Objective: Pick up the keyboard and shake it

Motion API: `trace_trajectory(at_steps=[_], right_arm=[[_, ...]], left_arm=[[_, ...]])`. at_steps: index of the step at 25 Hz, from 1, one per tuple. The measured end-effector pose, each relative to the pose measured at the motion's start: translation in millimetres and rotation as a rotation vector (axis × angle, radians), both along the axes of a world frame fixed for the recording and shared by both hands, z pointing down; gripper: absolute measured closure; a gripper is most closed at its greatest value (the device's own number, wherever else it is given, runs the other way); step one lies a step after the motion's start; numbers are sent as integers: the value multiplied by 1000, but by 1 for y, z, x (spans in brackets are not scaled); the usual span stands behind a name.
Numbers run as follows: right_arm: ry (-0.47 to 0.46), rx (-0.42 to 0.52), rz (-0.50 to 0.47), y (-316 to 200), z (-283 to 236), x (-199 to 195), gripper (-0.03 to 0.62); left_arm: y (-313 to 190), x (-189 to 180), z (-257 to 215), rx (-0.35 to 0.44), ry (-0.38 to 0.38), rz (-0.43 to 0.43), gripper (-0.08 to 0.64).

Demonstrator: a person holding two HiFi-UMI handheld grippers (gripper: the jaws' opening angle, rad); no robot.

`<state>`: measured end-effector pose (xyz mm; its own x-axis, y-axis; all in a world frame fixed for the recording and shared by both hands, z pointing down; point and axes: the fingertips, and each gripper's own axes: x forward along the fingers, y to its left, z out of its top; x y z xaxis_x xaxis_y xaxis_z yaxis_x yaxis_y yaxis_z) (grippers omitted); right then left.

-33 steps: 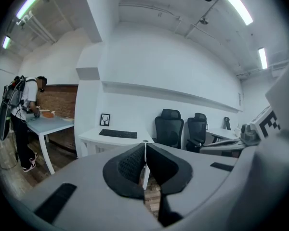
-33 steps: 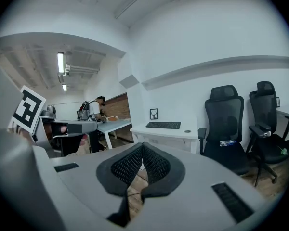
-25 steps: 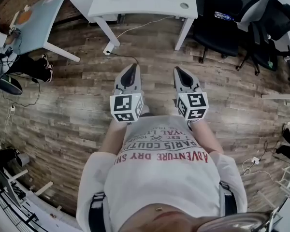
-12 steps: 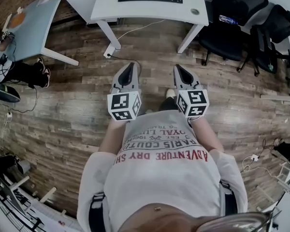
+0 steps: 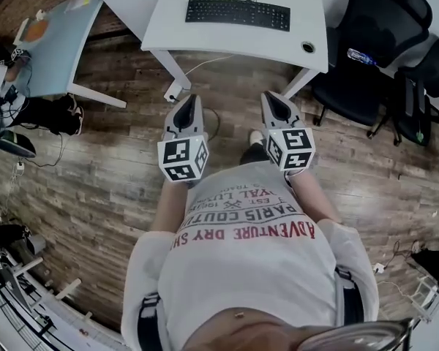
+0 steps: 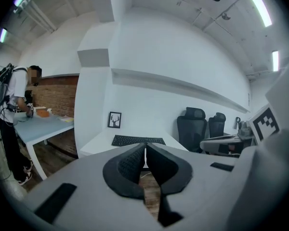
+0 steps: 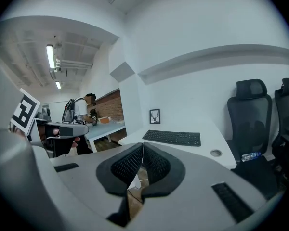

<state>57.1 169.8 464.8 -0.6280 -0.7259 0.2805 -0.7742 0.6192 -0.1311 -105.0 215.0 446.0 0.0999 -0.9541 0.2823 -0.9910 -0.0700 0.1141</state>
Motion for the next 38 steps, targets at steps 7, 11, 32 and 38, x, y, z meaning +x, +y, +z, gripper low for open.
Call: trace_trajectory(at_steps=[7, 11, 32, 38], right_arm=[[13, 30, -64, -124, -20, 22, 568], [7, -3, -54, -181, -8, 42, 568], [32, -161, 268, -343, 41, 48, 568], [83, -241, 334, -362, 76, 31, 568]], left_arm=[[-121, 22, -11, 16, 57, -55, 529], [-174, 43, -2, -11, 63, -39, 529], [-382, -12, 58, -169, 82, 207, 529], [-412, -58, 86, -253, 71, 272, 529]])
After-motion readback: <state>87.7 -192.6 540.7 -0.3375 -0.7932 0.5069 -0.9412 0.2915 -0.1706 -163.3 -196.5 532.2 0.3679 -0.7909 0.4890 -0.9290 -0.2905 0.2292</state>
